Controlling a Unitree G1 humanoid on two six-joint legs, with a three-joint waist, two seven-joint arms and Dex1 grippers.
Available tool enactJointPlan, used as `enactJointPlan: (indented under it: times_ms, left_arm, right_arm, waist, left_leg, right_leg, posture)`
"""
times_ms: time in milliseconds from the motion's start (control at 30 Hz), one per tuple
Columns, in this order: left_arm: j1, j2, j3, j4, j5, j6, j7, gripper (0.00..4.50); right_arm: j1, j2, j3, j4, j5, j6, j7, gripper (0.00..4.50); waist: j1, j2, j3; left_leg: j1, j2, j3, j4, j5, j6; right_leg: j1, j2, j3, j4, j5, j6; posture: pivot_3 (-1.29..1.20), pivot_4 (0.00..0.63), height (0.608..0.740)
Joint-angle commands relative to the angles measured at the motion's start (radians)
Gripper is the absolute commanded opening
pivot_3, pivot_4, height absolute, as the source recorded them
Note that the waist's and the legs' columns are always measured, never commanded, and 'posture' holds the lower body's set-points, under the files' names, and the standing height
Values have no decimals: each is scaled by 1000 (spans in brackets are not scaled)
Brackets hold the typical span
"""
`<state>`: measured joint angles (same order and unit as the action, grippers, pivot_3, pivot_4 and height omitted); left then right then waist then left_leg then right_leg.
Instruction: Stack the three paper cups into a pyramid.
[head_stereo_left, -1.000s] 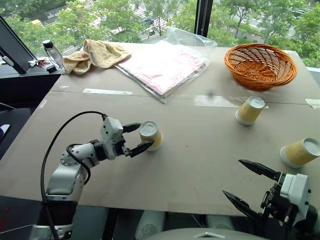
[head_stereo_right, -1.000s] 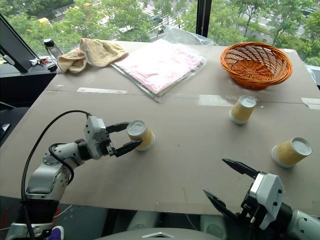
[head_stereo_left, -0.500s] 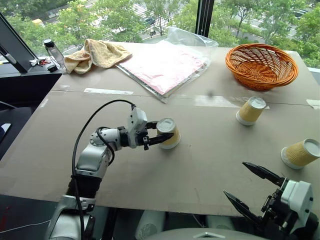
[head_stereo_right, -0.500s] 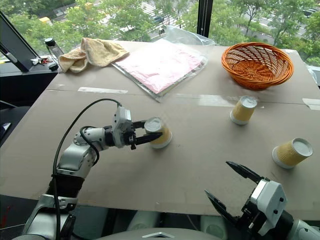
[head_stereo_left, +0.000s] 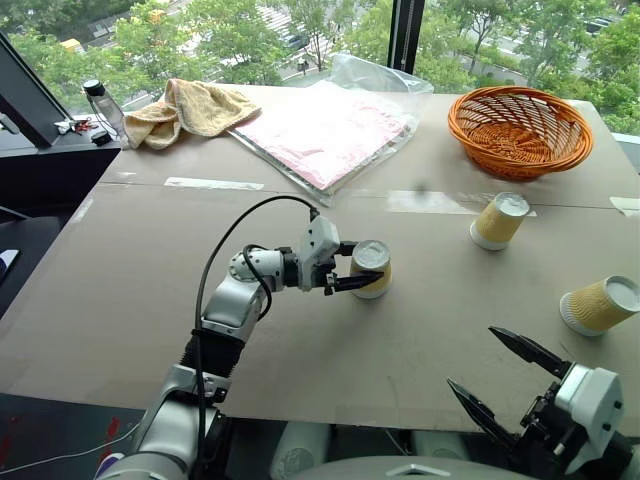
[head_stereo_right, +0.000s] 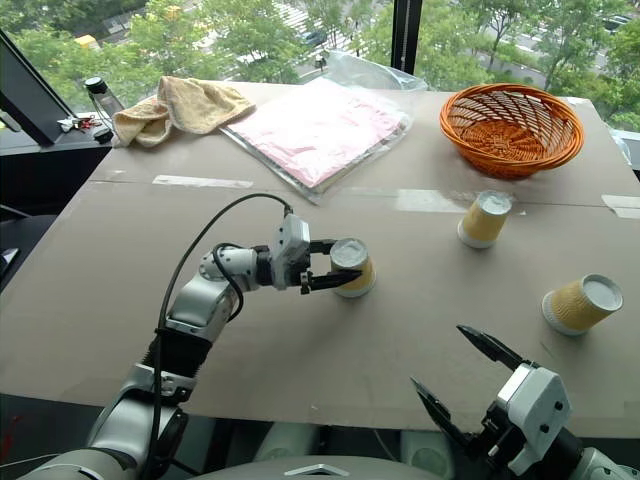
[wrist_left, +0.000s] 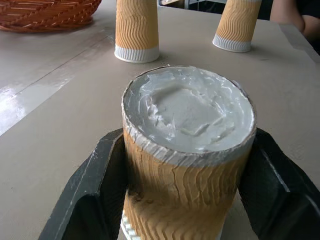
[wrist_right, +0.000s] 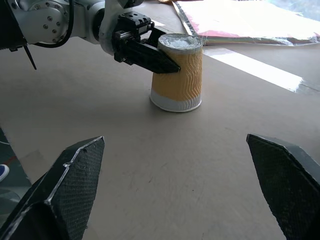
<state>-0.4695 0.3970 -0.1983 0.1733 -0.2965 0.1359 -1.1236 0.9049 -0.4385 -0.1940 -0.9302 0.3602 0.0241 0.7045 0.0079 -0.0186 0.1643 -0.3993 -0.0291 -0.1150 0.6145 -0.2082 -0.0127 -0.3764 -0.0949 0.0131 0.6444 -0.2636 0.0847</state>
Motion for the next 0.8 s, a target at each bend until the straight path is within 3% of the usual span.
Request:
enactJointPlan:
  times_ms: [33,333,533,800]
  left_arm:
    - [-15,-7,29,-3,-5,-16,20,4479]
    - [144,139,193,-283,-198,112,-29,4479]
    - [278,238,242,-433,-280,156,-87,4479]
    - [373,310,249,-590,-405,240,-153,4479]
  right_arm:
    - [18,11,-7,-44,14,-20,-19,4500]
    - [-131,98,-177,3,65,54,-235,4500]
    - [-267,33,-363,83,75,178,-337,4500]
    - [-415,-40,-455,274,16,354,-426,4500]
  waist:
    - [0,0,0]
    - [-19,1,-1]
    - [-11,2,-1]
    - [-13,3,-1]
  left_leg:
    - [0,0,0,0,0,0]
    - [0,1,0,0,0,0]
    - [0,3,1,0,0,0]
    - [1,2,2,0,0,0]
  right_leg:
    - [0,0,0,0,0,0]
    - [0,0,1,0,0,0]
    - [0,0,2,0,-1,-4]
    - [0,1,2,1,-1,-6]
  posture:
    - [0,150,740]
    - [0,150,740]
    - [0,150,740]
    - [0,150,740]
